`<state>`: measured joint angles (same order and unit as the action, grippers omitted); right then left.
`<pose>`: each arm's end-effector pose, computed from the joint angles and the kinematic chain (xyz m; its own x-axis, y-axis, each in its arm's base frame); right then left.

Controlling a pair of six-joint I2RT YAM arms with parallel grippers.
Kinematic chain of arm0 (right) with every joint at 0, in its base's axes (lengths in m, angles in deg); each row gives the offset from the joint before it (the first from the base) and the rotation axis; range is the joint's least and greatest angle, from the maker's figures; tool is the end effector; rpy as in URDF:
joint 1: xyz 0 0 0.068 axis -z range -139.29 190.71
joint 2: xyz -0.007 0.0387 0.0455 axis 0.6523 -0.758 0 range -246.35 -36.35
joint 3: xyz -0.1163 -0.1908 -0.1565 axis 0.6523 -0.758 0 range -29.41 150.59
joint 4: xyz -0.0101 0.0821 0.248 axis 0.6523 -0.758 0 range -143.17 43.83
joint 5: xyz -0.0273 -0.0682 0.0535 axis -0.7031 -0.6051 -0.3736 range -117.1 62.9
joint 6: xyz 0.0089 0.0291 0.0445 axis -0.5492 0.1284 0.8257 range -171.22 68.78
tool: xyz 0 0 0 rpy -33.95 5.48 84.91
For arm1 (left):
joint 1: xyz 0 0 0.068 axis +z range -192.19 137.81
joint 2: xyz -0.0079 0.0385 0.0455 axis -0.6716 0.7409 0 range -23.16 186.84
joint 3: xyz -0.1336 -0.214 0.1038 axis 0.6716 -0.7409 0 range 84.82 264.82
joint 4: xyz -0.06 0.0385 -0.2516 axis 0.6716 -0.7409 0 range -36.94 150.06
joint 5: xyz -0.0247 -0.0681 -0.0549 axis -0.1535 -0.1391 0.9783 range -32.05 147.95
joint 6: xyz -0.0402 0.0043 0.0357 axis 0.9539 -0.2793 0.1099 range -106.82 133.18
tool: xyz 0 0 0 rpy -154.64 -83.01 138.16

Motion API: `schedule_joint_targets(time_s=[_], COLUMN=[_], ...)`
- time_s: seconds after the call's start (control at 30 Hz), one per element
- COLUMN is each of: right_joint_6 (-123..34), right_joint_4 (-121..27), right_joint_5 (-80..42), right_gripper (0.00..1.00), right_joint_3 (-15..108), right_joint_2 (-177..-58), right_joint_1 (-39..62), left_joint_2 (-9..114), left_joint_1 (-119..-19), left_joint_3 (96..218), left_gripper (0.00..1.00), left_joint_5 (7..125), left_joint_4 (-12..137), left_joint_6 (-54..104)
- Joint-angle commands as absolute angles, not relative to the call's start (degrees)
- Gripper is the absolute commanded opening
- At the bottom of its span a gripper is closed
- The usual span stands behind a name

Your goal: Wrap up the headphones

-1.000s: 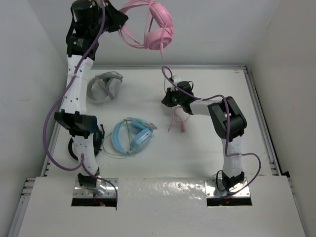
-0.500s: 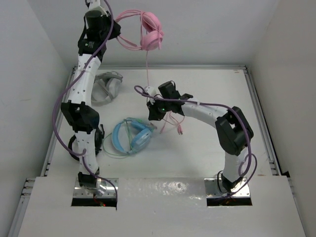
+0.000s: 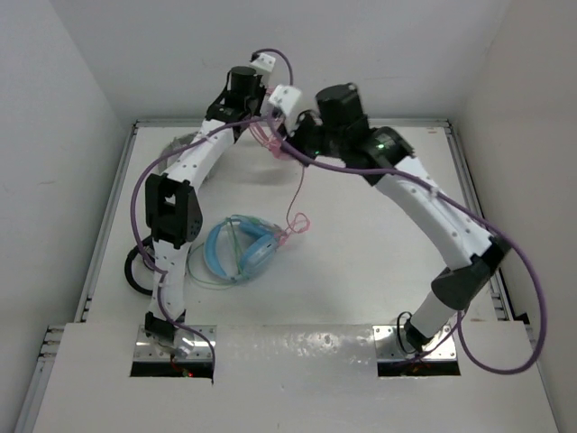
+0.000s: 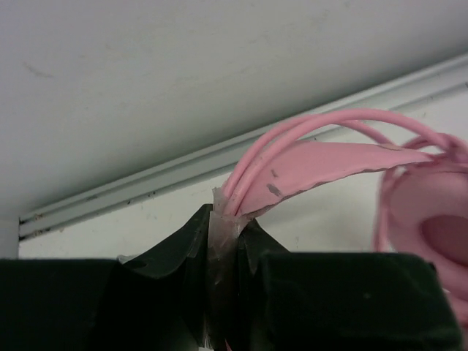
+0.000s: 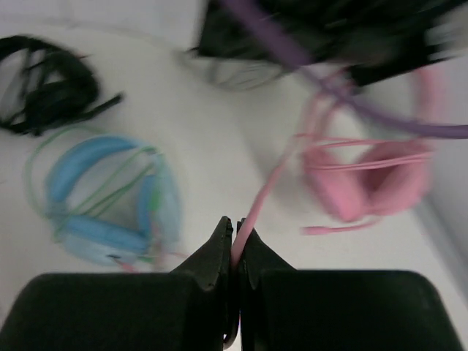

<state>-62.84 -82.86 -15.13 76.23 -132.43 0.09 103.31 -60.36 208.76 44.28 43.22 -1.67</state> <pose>0.2807 0.2507 0.4262 -0.1825 -0.4161 -0.8908 -0.8308 0.5497 -0.0866 0.5032 -0.1563 0.3388 -0.2813 0.3544 -0.8918 0.1690 0.9331 0.3175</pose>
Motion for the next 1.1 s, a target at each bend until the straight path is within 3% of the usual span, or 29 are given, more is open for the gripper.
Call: schedule_joint_targets(time_s=[0.0,0.17,0.37,0.53,0.8,1.07], right_joint_6=[-68.61,-72.40,-76.52,-77.15,-74.95,-63.88], right_joint_4=[-86.33,-86.60,-84.58,-81.51,-69.30,-65.07], right_joint_5=[-28.05,-43.79,-53.55,-53.30,-46.19,-35.46], right_gripper=[0.00,0.00,0.00,0.00,0.00,0.00], right_joint_3=[82.81,85.37,84.85,83.10,81.77,84.50], right_joint_2=[-128.81,-129.60,-129.61,-129.78,-134.07,-143.31], right_joint_1=[3.18,10.20,14.08,15.66,23.04,28.06], left_joint_2=[100.24,99.27,98.92,99.01,98.31,95.41], left_joint_1=[-60.38,-61.09,-61.09,-61.17,-61.79,-61.79], left_joint_3=[210.16,210.51,211.91,217.27,226.84,235.10], left_gripper=[0.00,0.00,0.00,0.00,0.00,0.00], left_joint_5=[45.72,55.30,54.00,57.85,78.59,92.13], left_joint_4=[52.60,46.36,46.35,42.67,26.06,18.32], left_joint_6=[-9.67,-16.78,-16.18,-15.74,-19.52,-5.93])
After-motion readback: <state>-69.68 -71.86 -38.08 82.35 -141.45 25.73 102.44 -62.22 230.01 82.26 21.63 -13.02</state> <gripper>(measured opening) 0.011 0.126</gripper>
